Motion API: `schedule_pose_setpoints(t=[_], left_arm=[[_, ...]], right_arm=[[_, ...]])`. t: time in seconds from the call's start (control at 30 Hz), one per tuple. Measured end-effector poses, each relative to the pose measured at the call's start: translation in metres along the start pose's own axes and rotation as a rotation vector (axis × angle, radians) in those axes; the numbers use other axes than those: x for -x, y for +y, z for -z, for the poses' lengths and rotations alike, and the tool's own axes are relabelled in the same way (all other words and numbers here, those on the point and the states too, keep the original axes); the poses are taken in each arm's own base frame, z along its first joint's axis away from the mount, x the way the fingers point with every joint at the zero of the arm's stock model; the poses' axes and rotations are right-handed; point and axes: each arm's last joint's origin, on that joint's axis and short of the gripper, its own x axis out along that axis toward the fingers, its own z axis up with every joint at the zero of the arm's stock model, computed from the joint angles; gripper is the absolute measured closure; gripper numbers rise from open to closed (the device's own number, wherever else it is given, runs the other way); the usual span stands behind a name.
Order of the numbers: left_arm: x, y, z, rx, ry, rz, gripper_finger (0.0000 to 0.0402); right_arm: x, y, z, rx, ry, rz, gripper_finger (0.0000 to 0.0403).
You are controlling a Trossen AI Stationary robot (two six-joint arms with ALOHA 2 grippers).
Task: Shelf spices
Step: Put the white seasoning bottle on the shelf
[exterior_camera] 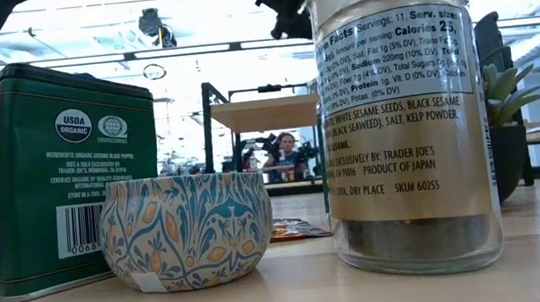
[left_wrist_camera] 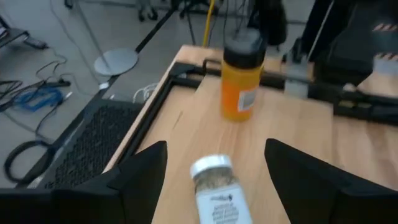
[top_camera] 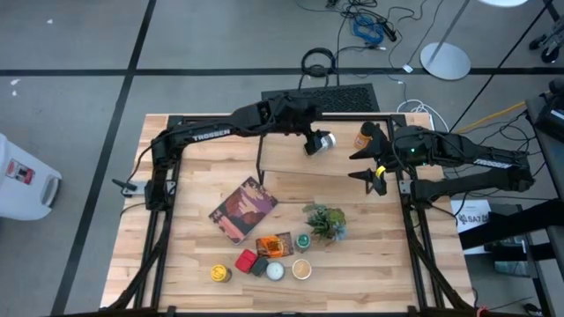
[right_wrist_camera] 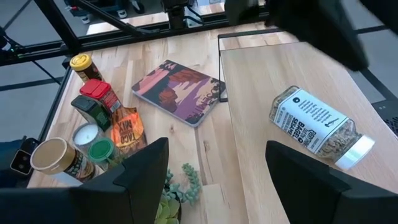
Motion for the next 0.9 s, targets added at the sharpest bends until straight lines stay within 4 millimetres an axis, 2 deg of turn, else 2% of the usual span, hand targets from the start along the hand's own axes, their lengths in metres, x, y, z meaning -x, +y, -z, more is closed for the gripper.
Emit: schedule_pose_setpoints(t=[0.2,0.37,0.57,0.67,0.9], left_arm=[[0.003,-0.005,0.010,-0.029,0.129,0.032,0.0120],[0.010,-0.018,0.019,-0.100,0.245,0.039,0.0120],[0.035,-0.029,0.014,-0.159,0.289,-0.015,0.0120],[0.046,-0.034,0.011,-0.168,0.299,-0.010,0.0120],[0.066,-0.046,0.009,-0.195,0.328,-0.005,0.0120]], right_arm=[[-0.004,-0.001,0.002,0.021,0.039,0.011,0.0145],[-0.019,-0.002,0.000,0.122,0.069,0.017,0.0145],[-0.040,-0.010,-0.004,0.255,0.100,0.048,0.0145],[-0.047,-0.019,-0.005,0.310,0.139,0.119,0.0145],[-0.050,-0.041,-0.033,0.338,0.187,0.155,0.0145]])
